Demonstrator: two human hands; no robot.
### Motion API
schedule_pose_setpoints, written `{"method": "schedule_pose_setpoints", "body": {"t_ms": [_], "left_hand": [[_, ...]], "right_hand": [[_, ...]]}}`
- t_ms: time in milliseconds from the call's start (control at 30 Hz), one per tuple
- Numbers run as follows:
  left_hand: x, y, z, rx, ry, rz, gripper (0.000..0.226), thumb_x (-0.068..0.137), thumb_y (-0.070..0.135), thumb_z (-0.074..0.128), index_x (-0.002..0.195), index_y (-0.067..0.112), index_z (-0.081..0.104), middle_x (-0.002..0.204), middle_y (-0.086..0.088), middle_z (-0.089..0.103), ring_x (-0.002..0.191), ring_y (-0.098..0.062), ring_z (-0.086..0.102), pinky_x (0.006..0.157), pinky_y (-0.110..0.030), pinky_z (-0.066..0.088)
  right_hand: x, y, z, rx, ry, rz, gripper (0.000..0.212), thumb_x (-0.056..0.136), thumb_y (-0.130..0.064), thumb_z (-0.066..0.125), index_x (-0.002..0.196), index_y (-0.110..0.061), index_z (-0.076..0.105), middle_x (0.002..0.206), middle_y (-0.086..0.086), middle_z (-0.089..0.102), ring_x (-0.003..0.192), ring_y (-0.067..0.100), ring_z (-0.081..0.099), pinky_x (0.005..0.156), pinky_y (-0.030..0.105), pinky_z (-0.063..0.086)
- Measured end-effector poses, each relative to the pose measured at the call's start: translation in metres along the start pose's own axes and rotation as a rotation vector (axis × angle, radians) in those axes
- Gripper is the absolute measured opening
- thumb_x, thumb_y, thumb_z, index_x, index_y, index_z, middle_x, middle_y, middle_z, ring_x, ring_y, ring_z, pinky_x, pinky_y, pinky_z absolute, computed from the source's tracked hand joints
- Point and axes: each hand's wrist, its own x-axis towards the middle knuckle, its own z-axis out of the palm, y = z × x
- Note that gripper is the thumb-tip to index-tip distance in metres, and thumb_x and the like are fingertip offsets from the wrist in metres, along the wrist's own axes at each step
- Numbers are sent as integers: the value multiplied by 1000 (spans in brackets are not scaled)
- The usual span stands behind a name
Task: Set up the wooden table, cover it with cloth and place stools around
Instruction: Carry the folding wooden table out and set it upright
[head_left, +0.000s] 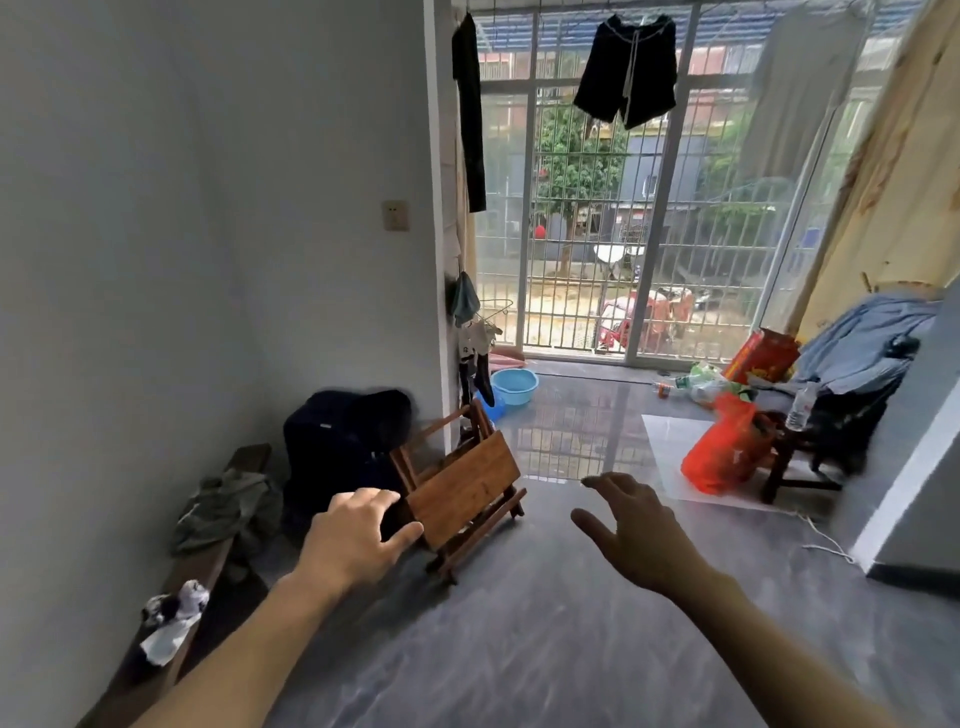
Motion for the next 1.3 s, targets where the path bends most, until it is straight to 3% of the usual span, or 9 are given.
{"method": "schedule_pose_setpoints", "body": {"t_ms": [300,500,767,1067,1300], "left_hand": [[189,-1,61,-50,-22,21,69,87,73,39,143,33,42,149,7,42,138,-18,36,110,-41,36],[315,-10,99,52,-125,60,74,84,76,37,146,36,35,154,-3,35,141,-25,31,113,-47,31],[442,-21,133,71,-230,32,76,83,78,37,147,36,32,154,-5,33,141,-26,29,113,-49,29],[573,-11,189,48,-328,-172,78,83,78,36,148,35,31,151,0,37,137,-23,35,107,-44,36],[674,7,200,-15,-315,-341,78,84,76,36,149,33,29,154,0,33,139,-24,34,108,-46,36]], "right_hand": [[188,27,48,-123,-71,-4,63,93,-64,40,146,-31,38,155,-3,35,141,23,33,109,47,37],[312,26,61,-164,-88,27,62,92,-65,42,145,-33,40,156,-2,33,144,22,29,109,47,36],[444,49,107,-124,-168,17,69,88,-72,35,145,-34,39,156,-1,33,144,22,28,111,49,34],[621,110,169,-33,-230,-90,60,92,-66,42,145,-37,38,158,-2,28,145,22,24,110,51,33],[759,142,194,30,-355,-178,61,92,-64,44,144,-33,40,156,0,31,143,24,26,109,48,35]]}}
